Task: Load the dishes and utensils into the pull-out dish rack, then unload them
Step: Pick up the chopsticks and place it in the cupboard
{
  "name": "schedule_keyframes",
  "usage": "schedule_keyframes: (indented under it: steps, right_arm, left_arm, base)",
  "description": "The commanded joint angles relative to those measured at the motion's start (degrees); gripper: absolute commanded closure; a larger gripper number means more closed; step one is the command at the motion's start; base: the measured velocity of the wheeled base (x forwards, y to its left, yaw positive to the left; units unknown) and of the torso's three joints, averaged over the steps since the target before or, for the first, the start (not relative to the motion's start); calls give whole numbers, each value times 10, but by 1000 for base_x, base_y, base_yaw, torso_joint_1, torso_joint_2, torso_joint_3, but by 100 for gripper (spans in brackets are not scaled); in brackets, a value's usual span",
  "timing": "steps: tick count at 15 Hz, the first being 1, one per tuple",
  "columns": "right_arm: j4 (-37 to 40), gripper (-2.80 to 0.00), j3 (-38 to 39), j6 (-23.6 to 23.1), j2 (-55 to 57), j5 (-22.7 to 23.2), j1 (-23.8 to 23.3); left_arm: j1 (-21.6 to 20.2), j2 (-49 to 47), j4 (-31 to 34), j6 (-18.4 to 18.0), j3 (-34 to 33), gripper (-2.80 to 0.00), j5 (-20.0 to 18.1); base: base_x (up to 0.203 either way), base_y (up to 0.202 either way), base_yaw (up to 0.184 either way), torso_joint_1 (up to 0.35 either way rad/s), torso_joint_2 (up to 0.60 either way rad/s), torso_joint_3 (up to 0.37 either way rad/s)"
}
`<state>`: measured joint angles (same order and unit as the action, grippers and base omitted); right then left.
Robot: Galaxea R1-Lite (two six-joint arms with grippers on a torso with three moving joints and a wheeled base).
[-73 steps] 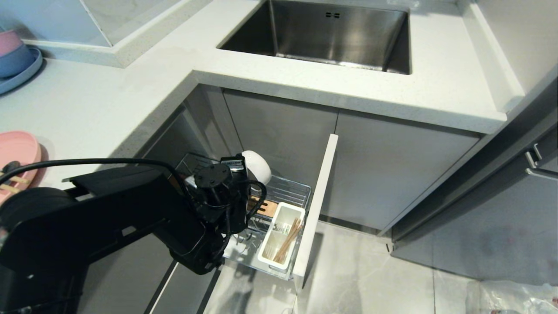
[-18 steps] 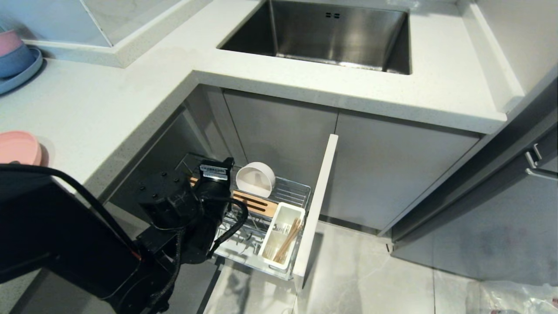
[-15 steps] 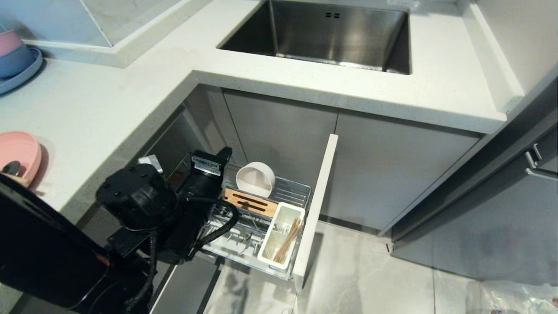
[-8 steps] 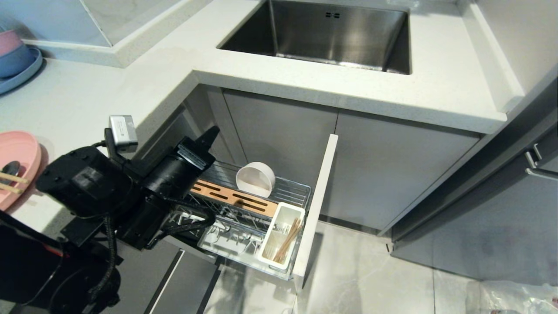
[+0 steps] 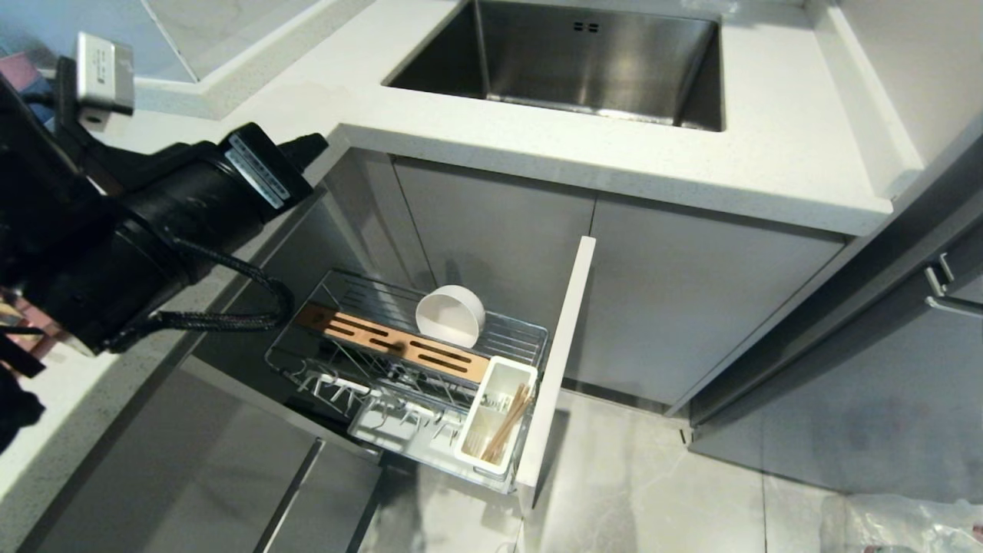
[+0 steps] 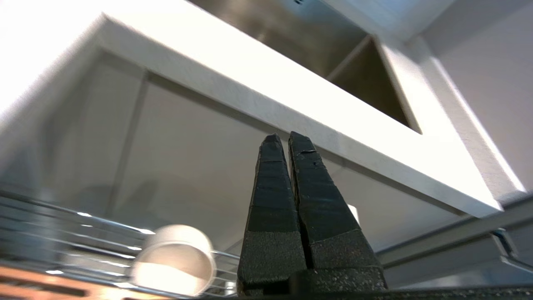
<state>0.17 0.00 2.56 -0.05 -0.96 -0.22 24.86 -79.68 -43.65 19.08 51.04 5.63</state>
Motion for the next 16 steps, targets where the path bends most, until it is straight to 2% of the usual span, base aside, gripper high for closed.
schedule_keyframes:
  steps: [1, 3, 6, 7, 8, 10, 12, 14, 15, 16]
  right_arm:
    - [0, 0, 1, 0, 0, 0, 0]
    - [0, 0, 1, 1, 0, 0, 0]
    - [0, 0, 1, 0, 0, 0, 0]
    - [0, 0, 1, 0, 0, 0, 0]
    - [0, 0, 1, 0, 0, 0, 0]
    - [0, 0, 1, 0, 0, 0, 0]
    - [0, 0, 1, 0, 0, 0, 0]
    - [0, 0, 1, 0, 0, 0, 0]
    - [0, 0, 1, 0, 0, 0, 0]
    - [0, 0, 1, 0, 0, 0, 0]
  left_arm:
    - [1, 29, 66, -7, 54, 0, 22]
    - [11, 41, 150, -37, 108, 0, 74]
    - [14, 52, 209, -98, 186, 0, 151]
    - [11, 61, 236, -129, 215, 0, 171]
    - [2, 70, 280, -159, 241, 0, 196]
    - [-54, 82, 369, -178, 316, 0, 234]
    - [-107, 81, 462, -171, 408, 0, 244]
    - [-172, 61, 507, -106, 474, 0, 280]
    - [-212, 45, 518, -82, 490, 0, 313]
    - [-242, 23, 527, -43, 504, 0, 350]
  base:
    - [0, 0, 0, 0, 0, 0]
    - [0, 0, 0, 0, 0, 0]
    - [0, 0, 0, 0, 0, 0]
    - [0, 0, 0, 0, 0, 0]
    - [0, 0, 0, 0, 0, 0]
    - [0, 0, 0, 0, 0, 0]
    - [0, 0, 0, 0, 0, 0]
    - [0, 0, 0, 0, 0, 0]
    - [0, 0, 0, 0, 0, 0]
    - [0, 0, 0, 0, 0, 0]
